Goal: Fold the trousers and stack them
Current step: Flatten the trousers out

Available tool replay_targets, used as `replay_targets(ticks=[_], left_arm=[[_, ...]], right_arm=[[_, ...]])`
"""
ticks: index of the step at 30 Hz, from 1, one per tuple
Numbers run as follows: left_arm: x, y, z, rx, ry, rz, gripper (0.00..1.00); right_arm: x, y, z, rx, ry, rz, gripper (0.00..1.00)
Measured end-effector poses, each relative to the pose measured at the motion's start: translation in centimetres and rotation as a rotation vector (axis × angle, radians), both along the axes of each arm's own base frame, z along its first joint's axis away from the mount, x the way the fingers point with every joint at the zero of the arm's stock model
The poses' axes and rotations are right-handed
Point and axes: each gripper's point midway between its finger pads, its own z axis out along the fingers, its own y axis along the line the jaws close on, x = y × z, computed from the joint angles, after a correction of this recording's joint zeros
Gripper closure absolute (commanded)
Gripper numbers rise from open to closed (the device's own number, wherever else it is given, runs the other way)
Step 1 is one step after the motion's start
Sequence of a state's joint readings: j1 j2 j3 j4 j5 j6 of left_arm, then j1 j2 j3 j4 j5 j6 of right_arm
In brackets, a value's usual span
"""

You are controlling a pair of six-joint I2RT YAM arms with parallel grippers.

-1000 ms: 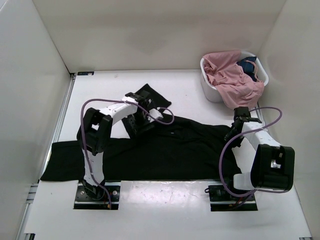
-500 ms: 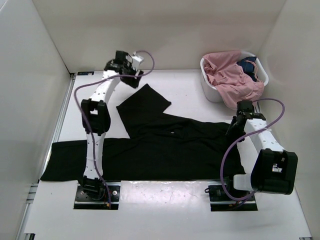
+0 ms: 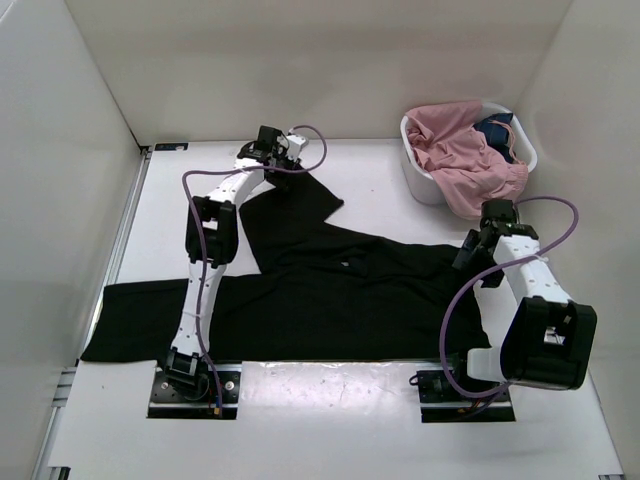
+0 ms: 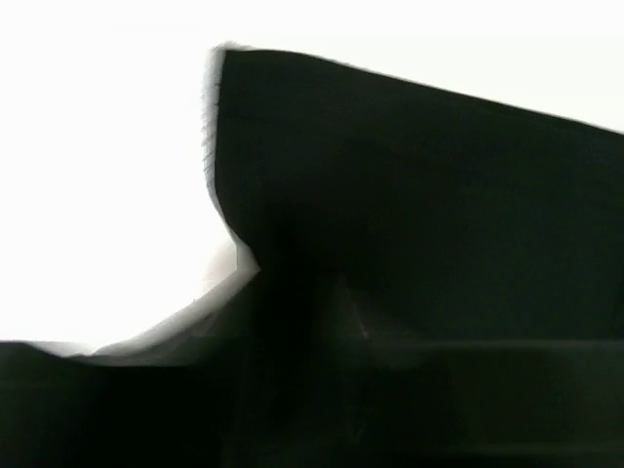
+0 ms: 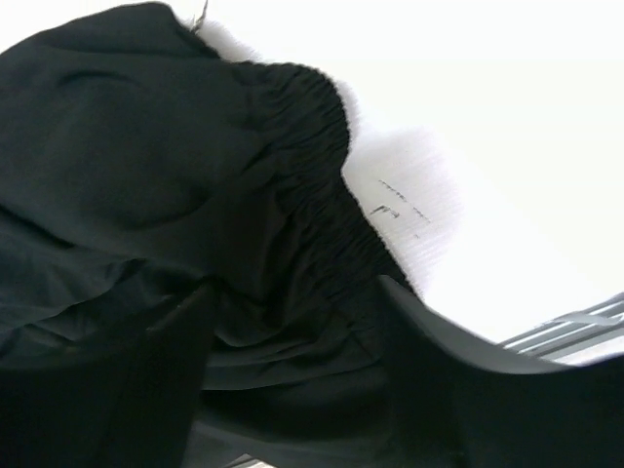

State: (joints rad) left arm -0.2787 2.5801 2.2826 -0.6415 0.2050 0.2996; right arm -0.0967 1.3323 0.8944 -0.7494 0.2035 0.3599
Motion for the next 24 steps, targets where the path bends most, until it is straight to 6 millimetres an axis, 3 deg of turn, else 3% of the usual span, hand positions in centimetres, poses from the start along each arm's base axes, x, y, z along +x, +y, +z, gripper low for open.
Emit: replay_targets(ticks=[3, 7, 9, 12, 15, 19, 22, 24], left_arm=[[0.0, 0.1, 0.1, -0.005, -0.014, 0.002, 0.86], [-0.5, 1.6, 0.2, 0.02, -0.012, 0.039, 0.86], [-0.9, 3.5, 0.4, 0.051, 0.006, 0.082, 0.86], [-1.2, 8.1, 1.6, 0.094, 0.022, 0.175, 0.86], [-1.1, 14.1, 5.5, 0.128, -0.019, 0.298, 0.86], [-2.3, 21.5, 13.5, 0.177, -0.136, 0.465, 0.86], [-4.4, 24.6, 19.0, 0.211, -0.224, 0.556, 0.86], [-6.2, 25.5, 20.8, 0.232, -0.251, 0.59, 0.86]], right_arm=[[0.5, -0.4, 0.0, 0.001, 0.009, -0.013, 0.27], [2.8, -1.1, -0.1, -0.001, -0.006, -0.027, 0.27], [3.7, -1.7, 0.1, -0.002, -0.041, -0.046, 0.27], [4.8, -3.1, 0.2, 0.023, -0.09, -0.101, 0.27], [6.0, -3.4, -0.4, 0.097, -0.136, -0.141, 0.29], [7.0, -2.2, 0.0, 0.18, -0.219, -0.143, 0.29], [7.8, -1.7, 2.4, 0.202, -0.314, -0.133, 0.3], [8.3, -1.8, 3.7, 0.21, -0.369, -0.145, 0.3]])
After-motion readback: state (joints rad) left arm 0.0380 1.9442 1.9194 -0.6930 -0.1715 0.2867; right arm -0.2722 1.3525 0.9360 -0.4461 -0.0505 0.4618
